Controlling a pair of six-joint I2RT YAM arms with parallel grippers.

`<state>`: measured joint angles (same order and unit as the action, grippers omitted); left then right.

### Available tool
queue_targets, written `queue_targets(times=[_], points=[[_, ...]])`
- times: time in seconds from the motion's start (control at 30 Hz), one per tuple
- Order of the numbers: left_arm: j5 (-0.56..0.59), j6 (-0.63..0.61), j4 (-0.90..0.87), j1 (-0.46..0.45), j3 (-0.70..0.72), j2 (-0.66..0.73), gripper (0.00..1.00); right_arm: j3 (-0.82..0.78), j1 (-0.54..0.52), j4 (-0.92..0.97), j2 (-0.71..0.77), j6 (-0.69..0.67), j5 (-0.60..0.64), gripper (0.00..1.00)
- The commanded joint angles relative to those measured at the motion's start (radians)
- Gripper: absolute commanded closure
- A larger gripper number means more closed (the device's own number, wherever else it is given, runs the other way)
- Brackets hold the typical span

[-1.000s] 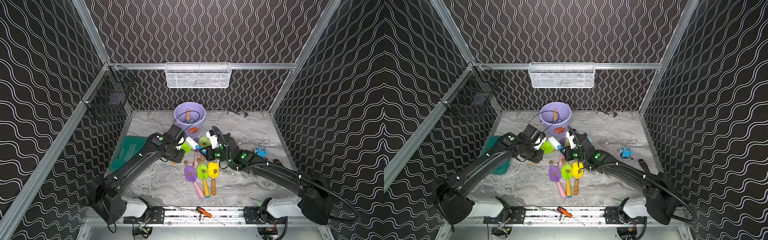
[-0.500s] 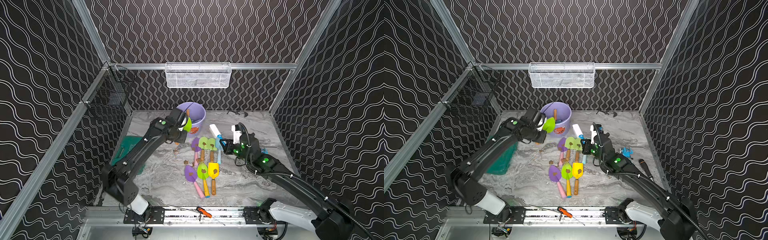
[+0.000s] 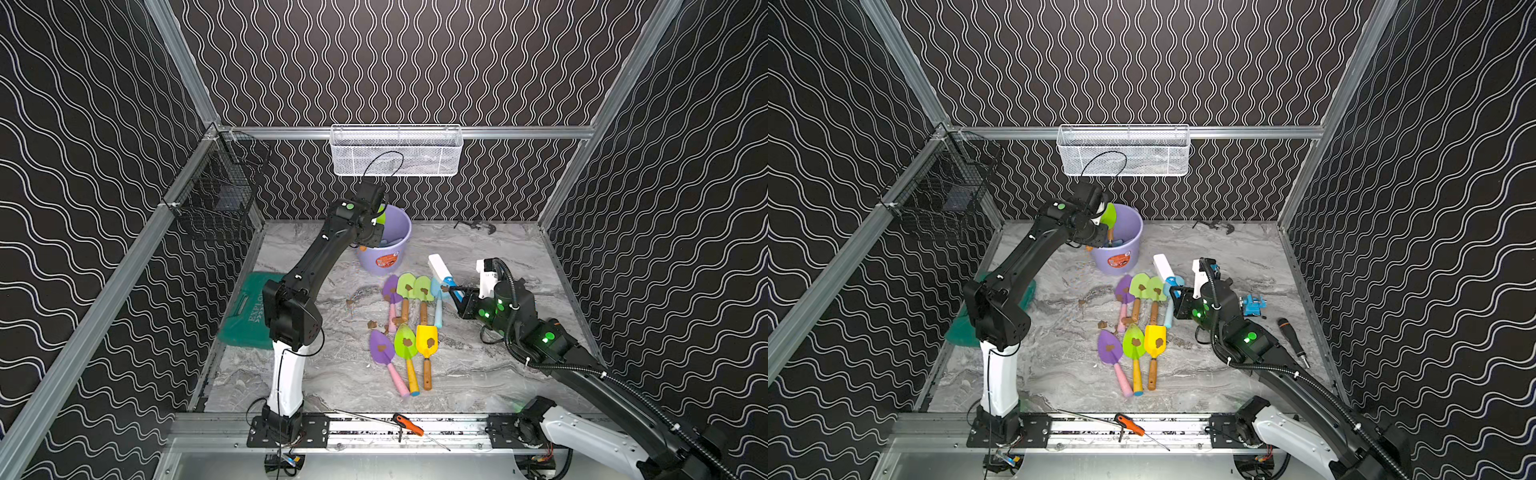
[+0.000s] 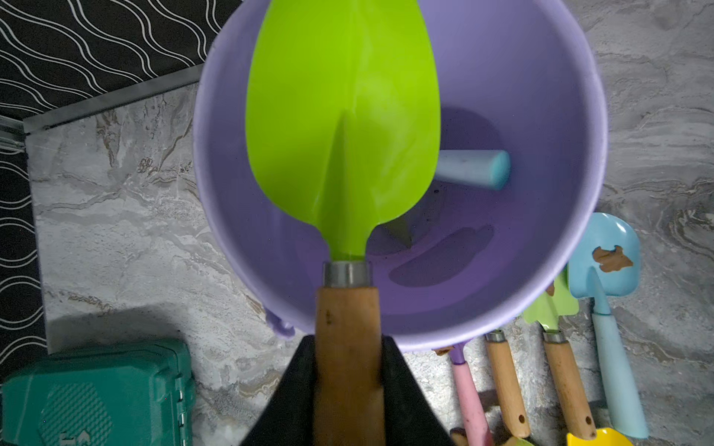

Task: Brush the soil off the hand trowel and place it into the bucket
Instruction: Place the hand trowel in the bucket, then pick up the hand trowel from the center of the board.

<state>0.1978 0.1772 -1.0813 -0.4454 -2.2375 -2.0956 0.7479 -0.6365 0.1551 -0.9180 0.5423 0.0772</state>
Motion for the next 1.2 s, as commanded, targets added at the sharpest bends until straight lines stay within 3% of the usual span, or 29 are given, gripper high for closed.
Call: queue_targets(times=[0.0, 0.07, 0.1, 0.27, 0.47, 0.6, 0.8, 0.93, 1.17], points=[[0.015, -0.021, -0.029, 0.001, -0.048, -0.016, 0.62, -0.007, 0.000, -0.003, 0.013, 0.008, 0.019, 1.00], [0.016, -0.025, -0.029, 0.002, -0.069, -0.018, 0.58, -0.009, 0.000, -0.006, 0.011, 0.007, 0.021, 1.00], [0.017, -0.028, -0.021, 0.001, -0.070, -0.013, 0.52, -0.009, 0.000, -0.006, 0.010, 0.007, 0.018, 1.00], [0.051, -0.038, 0.044, 0.001, 0.003, 0.066, 0.49, -0.011, 0.001, -0.013, 0.017, -0.002, 0.003, 1.00], [-0.016, 0.048, 0.323, -0.059, 0.529, 0.423, 0.47, -0.060, 0.000, -0.019, 0.048, 0.020, -0.028, 1.00], [0.076, 0.173, 0.278, -0.223, 0.767, 0.630, 0.48, -0.107, -0.006, 0.004, 0.071, 0.062, -0.050, 1.00], [0.089, 0.540, 0.262, -0.470, 1.126, 0.876, 0.50, -0.156, -0.031, 0.031, 0.093, 0.077, -0.070, 1.00], [0.168, 0.736, 0.205, -0.665, 1.248, 0.895, 0.49, -0.165, -0.079, 0.072, 0.087, 0.075, -0.050, 1.00], [0.252, 0.957, 0.160, -0.913, 1.276, 0.758, 0.46, -0.192, -0.192, 0.120, 0.085, 0.123, 0.057, 1.00]])
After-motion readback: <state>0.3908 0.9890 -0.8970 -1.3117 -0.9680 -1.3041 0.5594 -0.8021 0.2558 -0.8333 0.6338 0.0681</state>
